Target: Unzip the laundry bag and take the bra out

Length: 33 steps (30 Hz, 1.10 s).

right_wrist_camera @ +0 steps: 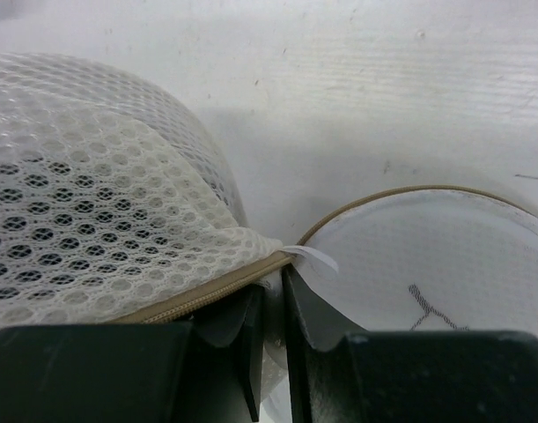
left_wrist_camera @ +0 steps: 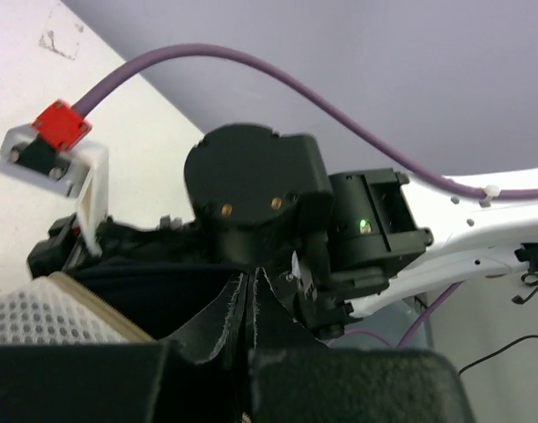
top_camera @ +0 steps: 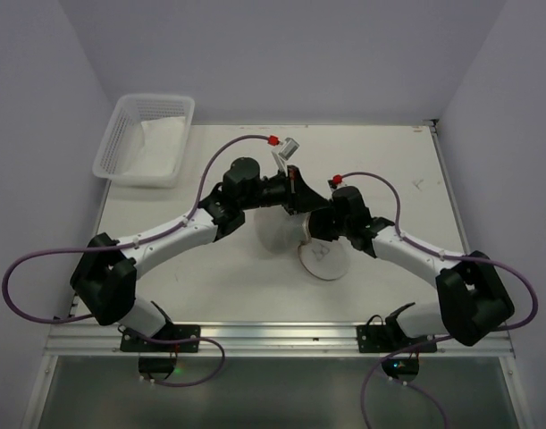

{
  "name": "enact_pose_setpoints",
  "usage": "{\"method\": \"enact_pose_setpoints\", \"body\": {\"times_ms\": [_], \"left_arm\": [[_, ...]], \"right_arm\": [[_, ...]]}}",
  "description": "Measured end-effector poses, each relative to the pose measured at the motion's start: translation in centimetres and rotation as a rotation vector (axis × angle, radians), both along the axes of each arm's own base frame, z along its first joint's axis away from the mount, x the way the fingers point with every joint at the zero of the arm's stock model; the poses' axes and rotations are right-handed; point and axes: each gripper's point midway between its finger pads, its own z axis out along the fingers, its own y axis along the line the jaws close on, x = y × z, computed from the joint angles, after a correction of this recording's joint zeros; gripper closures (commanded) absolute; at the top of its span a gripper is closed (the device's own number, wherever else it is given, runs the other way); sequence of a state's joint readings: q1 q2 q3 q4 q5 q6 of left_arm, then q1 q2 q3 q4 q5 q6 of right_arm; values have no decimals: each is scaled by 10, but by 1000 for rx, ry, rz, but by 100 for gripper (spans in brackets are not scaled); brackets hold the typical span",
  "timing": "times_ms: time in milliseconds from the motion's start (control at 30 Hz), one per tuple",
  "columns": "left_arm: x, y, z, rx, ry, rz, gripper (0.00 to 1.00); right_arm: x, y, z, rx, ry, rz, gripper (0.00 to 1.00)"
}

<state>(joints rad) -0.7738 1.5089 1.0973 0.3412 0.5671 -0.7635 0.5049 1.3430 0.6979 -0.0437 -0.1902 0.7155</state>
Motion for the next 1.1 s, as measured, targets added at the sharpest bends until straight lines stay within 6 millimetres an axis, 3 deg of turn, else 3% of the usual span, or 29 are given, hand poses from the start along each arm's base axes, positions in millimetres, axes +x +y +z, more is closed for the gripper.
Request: {"method": "enact_pose_setpoints", "body": {"times_ms": [200, 300, 333, 400, 500, 600, 700, 867, 1000, 1100], "left_arm": [[15, 5, 11, -32, -1, 78, 100], [30, 21, 22, -27, -35, 173, 100], [33, 26, 26, -23, -47, 204, 100], [42, 40, 34, -9, -80, 278, 100], [49, 53, 40, -11, -101, 354, 100], [51, 61, 21, 18, -76, 404, 100], [57, 65, -7, 71, -32, 443, 100], [67, 64, -27, 106, 15, 484, 100], [73, 62, -28, 99, 43, 500, 100], [78, 57, -11, 70, 32, 501, 100]], "right_arm": [[-4, 12, -14, -44, 44, 9, 77], [-5, 6, -21, -72, 67, -13, 67], [-5, 5, -21, -75, 68, -15, 56], [-7, 4, -19, -77, 64, -12, 45], [-10, 0, -2, -65, 15, -3, 33], [-13, -6, 28, -45, -83, 1, 23], [-16, -10, 59, -14, -187, 10, 22], [-25, -17, 89, 33, -308, 20, 22], [-30, -20, 98, 52, -364, 27, 22], [-30, -20, 103, 61, -389, 29, 23]]}}
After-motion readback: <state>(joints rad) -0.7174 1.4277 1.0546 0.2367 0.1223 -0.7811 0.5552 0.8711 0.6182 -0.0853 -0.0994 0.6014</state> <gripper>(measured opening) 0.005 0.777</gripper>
